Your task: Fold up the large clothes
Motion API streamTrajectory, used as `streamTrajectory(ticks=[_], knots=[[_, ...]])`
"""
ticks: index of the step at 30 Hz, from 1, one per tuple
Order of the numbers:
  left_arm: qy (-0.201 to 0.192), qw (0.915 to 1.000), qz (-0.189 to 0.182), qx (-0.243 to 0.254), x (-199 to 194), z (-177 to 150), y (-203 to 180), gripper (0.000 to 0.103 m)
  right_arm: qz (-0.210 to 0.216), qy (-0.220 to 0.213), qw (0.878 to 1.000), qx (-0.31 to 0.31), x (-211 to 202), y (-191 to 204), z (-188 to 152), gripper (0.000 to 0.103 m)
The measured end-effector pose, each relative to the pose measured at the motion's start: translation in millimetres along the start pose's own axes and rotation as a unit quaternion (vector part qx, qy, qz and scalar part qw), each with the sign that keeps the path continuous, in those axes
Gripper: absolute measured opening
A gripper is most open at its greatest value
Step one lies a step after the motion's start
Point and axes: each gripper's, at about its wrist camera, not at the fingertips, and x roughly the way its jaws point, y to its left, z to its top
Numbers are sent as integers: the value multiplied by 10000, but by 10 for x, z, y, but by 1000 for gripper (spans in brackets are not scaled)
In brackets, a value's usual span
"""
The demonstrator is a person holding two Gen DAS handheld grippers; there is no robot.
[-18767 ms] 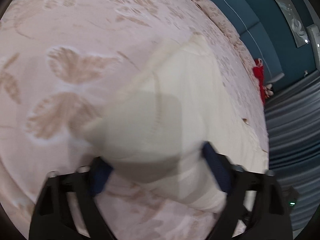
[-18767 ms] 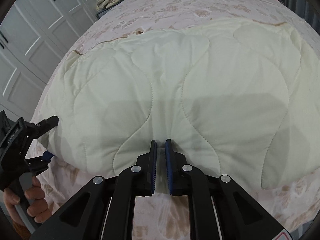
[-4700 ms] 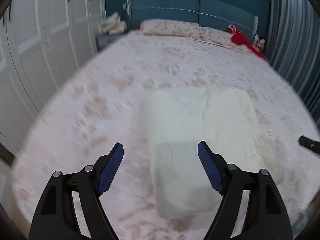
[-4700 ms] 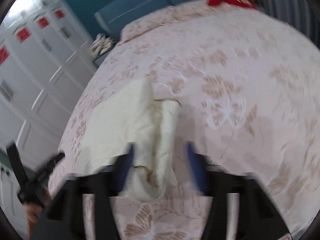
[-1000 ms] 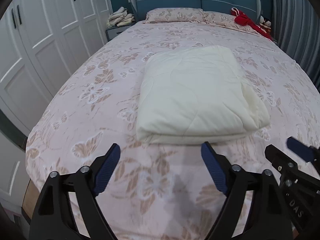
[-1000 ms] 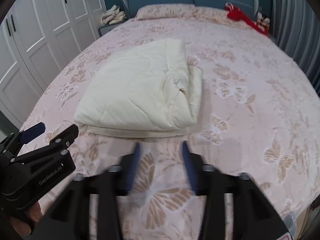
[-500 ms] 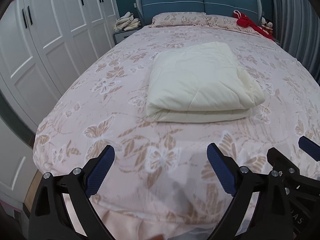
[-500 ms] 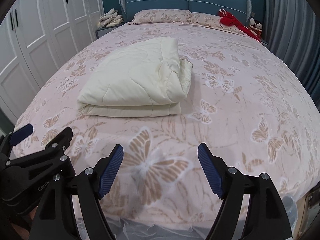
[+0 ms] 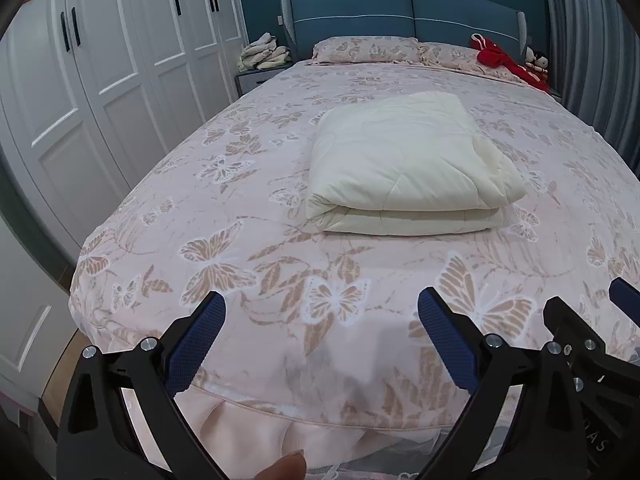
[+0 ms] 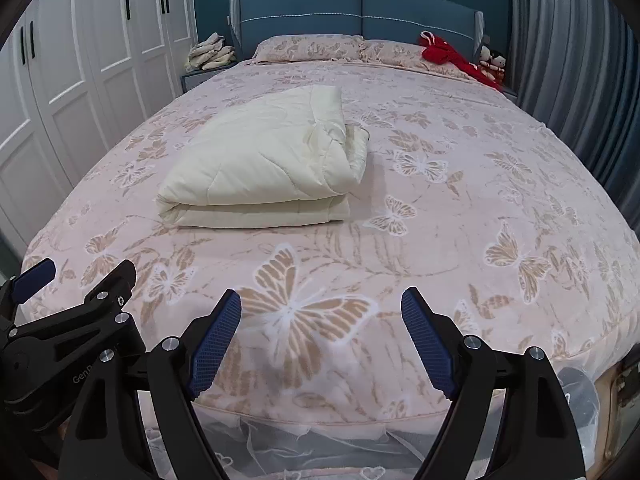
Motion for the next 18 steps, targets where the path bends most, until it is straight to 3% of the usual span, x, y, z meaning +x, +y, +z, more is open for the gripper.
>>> streamTrajectory(ticks=[18], knots=[[2,9999,8,-103,19,-33,22,95,-30,38,10000,47,15,-5,-27,80]])
